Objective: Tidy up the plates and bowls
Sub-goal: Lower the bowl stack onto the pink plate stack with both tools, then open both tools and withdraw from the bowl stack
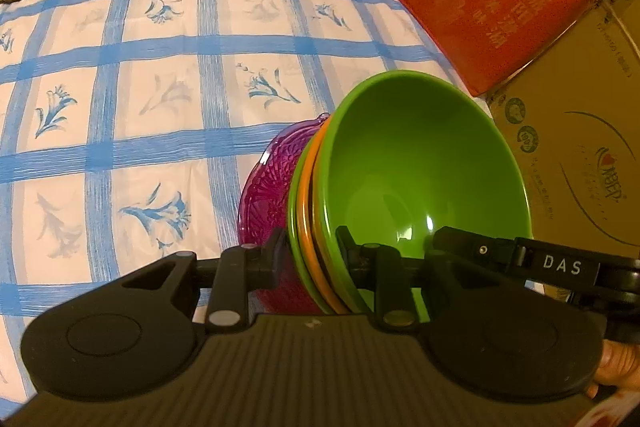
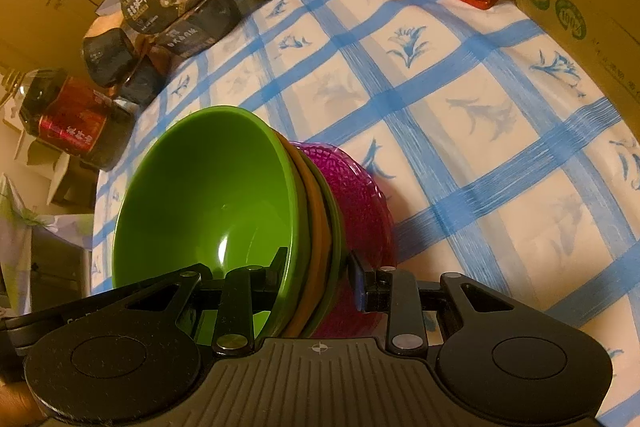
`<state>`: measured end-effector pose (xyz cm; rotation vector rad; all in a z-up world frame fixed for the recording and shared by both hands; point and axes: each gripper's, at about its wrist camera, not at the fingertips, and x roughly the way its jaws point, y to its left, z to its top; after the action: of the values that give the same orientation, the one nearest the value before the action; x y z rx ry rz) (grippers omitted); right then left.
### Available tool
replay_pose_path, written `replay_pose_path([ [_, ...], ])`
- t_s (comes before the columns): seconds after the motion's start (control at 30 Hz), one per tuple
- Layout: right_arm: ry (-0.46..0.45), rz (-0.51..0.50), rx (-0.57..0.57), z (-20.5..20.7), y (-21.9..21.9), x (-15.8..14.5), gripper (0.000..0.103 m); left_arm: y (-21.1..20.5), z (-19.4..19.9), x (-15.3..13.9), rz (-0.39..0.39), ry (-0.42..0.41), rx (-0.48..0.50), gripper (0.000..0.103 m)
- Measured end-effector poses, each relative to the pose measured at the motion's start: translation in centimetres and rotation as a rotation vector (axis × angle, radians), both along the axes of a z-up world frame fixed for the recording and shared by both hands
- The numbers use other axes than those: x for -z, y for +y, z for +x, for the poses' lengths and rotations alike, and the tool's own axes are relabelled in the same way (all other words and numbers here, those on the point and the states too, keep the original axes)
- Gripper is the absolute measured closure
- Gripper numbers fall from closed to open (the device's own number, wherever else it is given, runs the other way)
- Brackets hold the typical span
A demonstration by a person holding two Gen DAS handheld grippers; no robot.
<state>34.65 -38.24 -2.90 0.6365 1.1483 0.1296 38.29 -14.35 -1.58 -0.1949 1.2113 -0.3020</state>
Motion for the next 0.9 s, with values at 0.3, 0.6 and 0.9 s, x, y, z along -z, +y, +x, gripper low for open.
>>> replay_pose_path([
  [0.3, -0.009, -0.008, -0.005, 0.4, 0.2, 0.6, 0.072, 0.1, 0.3, 0.8, 0.003, -0.010, 0.005, 0.080],
  [0.6, -0.018, 0.016, 0.007, 0.3, 0.1, 0.8, 0.068, 0.5, 0.1, 0.9, -0.030, -0.020, -0.007, 0.079],
  [0.9, -0.066, 0.008, -0.002, -1.0, -0.1, -0.4, 0.039, 1.1, -0.9, -0.5, -0.048, -0.069, -0.018, 0.068],
])
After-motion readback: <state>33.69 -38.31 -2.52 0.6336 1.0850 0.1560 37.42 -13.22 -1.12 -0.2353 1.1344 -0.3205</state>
